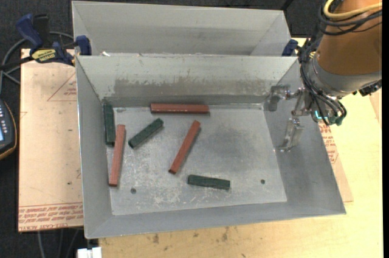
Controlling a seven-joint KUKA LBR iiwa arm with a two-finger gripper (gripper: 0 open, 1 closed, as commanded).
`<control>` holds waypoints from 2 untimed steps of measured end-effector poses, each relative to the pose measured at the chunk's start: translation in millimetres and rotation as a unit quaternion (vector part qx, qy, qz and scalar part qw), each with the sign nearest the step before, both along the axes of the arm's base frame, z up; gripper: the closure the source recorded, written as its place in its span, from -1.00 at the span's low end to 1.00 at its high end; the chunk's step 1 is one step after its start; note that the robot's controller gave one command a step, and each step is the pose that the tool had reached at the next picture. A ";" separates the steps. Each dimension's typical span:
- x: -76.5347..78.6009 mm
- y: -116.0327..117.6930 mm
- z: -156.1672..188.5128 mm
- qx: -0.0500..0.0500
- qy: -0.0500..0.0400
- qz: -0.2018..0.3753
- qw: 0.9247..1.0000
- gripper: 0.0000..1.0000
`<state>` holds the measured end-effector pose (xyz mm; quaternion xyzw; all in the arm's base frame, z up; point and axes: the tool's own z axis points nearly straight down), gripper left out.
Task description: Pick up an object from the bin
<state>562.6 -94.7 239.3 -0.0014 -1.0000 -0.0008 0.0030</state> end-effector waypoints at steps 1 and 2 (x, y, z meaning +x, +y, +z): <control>-6.2 70.9 -173.9 0.001 0.000 -0.061 0.998 -1.00; -61.9 140.8 -138.7 0.001 -0.001 -0.100 0.995 -1.00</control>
Offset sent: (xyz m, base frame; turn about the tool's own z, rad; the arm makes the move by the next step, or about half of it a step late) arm -0.0046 0.0678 -0.1693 0.1262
